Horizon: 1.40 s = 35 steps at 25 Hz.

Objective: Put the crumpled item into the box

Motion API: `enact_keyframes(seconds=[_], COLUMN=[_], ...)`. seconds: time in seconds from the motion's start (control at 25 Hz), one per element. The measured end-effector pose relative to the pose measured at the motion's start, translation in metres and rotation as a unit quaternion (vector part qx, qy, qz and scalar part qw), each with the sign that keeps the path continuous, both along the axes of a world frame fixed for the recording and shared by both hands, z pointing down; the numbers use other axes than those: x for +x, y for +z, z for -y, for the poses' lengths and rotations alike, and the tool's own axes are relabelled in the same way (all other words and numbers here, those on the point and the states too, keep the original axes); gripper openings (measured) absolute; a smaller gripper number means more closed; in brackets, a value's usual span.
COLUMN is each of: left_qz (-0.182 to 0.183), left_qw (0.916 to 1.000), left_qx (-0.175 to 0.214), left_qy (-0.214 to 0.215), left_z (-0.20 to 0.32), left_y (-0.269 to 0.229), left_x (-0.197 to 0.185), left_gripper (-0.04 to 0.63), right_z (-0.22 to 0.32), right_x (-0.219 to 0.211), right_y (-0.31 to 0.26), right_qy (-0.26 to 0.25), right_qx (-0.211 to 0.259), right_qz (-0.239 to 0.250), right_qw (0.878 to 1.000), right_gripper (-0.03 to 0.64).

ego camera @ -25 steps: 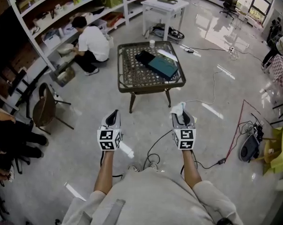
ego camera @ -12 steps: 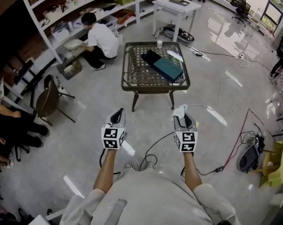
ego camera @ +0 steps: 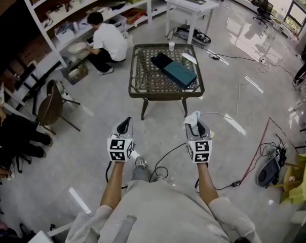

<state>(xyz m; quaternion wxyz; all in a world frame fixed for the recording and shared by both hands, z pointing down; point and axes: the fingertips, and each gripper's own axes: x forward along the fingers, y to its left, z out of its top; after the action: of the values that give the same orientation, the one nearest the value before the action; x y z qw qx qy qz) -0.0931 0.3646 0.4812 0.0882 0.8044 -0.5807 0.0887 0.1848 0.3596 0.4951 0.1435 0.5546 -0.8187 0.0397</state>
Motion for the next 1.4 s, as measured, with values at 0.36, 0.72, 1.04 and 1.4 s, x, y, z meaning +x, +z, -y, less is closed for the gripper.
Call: enact_keyframes(seconds=[0.36, 0.72, 1.04, 1.4], left_qz=[-0.006, -0.019, -0.03, -0.038], left_qw=[0.9999, 0.9992, 0.9977, 0.996], left_qx=[-0.006, -0.003, -0.004, -0.001], left_qy=[0.011, 0.036, 0.06, 0.081], left_z=[0.046, 0.146, 0.246, 0.344], left_y=[0.015, 0.022, 0.018, 0.018], left_x=[0.005, 0.002, -0.017, -0.034], left_gripper=[0.005, 0.005, 0.005, 0.005], right_z=[0.039, 0.124, 0.212, 0.296], right_x=[0.0, -0.012, -0.032, -0.053], right_y=[0.013, 0.015, 0.008, 0.004], right_qy=[0.008, 0.024, 0.048, 0.066], right_qx=[-0.008, -0.008, -0.008, -0.01], right_qz=[-0.003, -0.014, -0.022, -0.027], right_qw=[1.0, 1.0, 0.999, 0.997], right_gripper=[0.163, 0.163, 0.163, 0.163])
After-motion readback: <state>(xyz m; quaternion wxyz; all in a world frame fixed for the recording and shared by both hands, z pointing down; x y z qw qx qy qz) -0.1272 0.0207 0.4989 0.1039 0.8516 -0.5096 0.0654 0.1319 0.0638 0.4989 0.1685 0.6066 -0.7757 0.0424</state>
